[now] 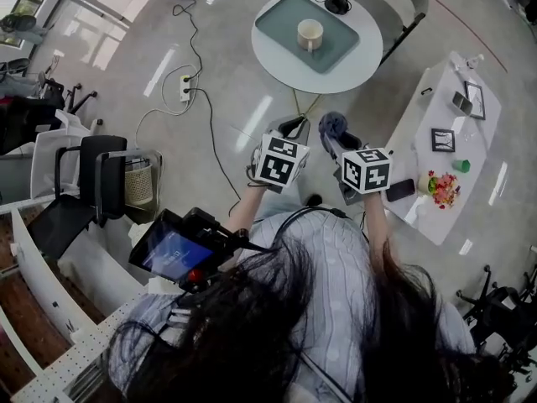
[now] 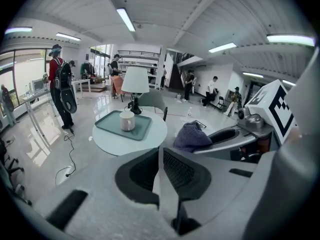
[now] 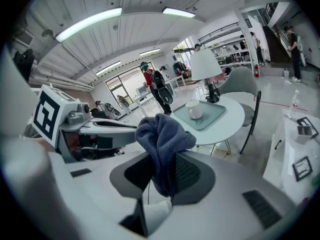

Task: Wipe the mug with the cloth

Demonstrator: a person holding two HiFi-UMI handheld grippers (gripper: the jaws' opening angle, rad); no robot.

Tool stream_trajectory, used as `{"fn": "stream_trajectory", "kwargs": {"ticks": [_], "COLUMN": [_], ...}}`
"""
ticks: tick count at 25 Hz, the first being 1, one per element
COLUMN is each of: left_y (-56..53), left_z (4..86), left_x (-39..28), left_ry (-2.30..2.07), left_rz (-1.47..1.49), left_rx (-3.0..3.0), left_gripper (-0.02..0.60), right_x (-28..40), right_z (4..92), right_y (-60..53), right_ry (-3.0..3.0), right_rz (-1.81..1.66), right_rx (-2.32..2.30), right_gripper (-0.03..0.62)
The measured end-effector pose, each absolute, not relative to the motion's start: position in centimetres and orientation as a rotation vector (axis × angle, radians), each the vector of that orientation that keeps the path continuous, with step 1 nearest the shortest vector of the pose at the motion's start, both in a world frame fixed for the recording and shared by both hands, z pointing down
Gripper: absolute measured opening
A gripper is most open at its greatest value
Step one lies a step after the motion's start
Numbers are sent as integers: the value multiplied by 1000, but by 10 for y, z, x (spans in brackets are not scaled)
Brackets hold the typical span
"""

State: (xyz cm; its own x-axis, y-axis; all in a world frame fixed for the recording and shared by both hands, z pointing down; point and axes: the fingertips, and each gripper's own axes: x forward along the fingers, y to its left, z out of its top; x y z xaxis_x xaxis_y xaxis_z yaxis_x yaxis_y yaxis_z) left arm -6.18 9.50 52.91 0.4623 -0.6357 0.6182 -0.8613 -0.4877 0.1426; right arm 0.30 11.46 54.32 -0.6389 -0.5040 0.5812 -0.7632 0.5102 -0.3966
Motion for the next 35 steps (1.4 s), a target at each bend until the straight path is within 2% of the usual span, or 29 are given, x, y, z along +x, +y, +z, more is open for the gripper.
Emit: {"fn": "stream_trajectory", "kwargs": {"ticks": [16, 35], "left_y": [217, 259], "left_z": [527, 523], "left_x": [-40, -60], "left_ry": [-1350, -1417], "left_rz": [648, 676], "left_rx": [2254, 2246], "left_gripper": [41, 41], "right_x": [33, 11], "right_z": [543, 535], "right_y": [230, 267], "right_ry": [-2404, -2455], "right_rz": [863, 816], "right_rx": [1014, 949], "right_gripper": [98, 98]}}
